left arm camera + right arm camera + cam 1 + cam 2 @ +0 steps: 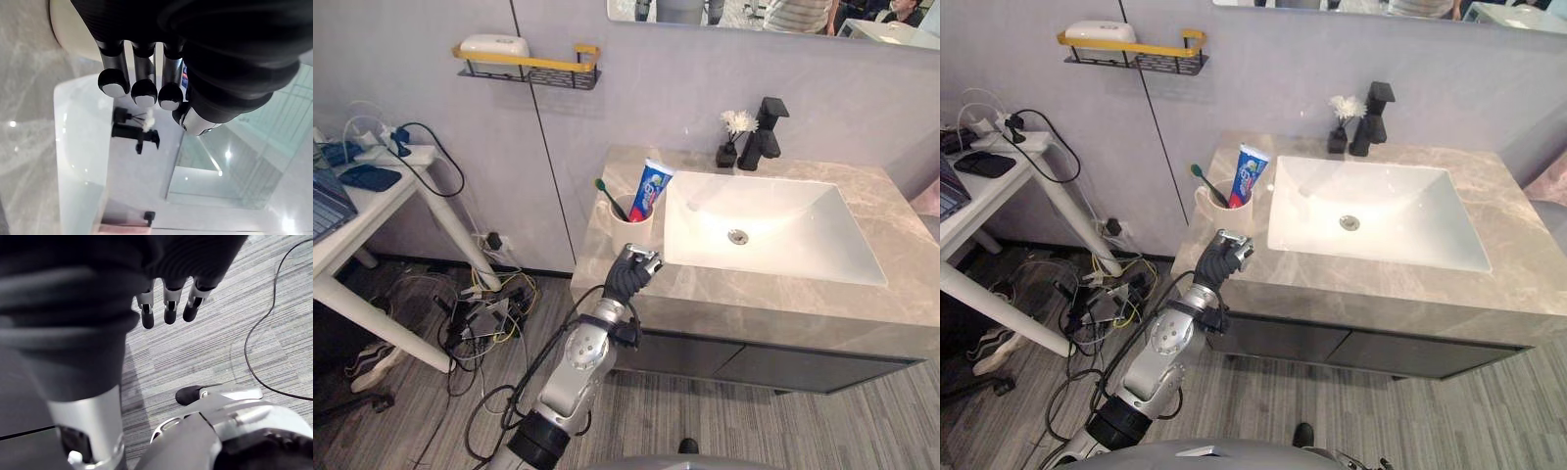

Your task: Organize washtable

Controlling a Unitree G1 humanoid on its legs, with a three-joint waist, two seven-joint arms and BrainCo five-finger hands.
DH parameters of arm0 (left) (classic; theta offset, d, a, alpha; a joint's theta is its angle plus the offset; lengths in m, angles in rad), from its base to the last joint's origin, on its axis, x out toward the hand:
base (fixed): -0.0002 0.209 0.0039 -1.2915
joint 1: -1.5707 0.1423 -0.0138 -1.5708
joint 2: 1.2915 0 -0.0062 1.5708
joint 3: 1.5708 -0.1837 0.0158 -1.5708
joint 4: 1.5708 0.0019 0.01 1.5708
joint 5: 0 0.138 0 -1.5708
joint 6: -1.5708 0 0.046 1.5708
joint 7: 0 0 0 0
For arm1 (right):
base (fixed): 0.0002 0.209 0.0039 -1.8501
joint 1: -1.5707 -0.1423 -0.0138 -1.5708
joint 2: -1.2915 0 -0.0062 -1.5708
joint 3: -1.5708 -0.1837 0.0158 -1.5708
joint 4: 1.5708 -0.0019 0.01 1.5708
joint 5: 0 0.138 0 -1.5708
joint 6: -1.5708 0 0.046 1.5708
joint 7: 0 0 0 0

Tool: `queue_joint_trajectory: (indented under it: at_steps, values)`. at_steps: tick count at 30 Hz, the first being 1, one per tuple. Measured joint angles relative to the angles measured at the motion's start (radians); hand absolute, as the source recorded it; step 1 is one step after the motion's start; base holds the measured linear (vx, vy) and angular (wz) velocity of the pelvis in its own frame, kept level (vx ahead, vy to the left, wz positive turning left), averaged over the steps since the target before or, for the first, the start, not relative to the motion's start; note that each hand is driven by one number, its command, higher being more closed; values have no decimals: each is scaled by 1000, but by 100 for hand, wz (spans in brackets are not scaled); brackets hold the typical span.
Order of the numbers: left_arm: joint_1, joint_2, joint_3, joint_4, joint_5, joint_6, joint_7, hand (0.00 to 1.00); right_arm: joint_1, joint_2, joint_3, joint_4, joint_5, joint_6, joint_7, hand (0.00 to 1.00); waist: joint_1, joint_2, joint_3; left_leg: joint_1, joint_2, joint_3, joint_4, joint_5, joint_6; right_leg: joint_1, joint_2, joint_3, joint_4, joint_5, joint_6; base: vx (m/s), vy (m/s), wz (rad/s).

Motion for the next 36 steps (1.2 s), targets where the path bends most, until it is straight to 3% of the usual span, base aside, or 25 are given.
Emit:
queue_joint_trajectory:
  at_steps: [12,36]
  values:
    - [-38,24,125,79,41,23,48,100,-32,5,-7,-5,-1,0,1,0,-24,-16,31,10,0,21,-8,0,2,-10,1,18,0,0,1,22,4,-5]
    - [-103,14,137,146,41,35,86,100,-37,9,-4,-39,-1,1,1,0,-29,-14,45,10,3,52,-23,0,3,-31,7,44,0,1,2,2,0,-3]
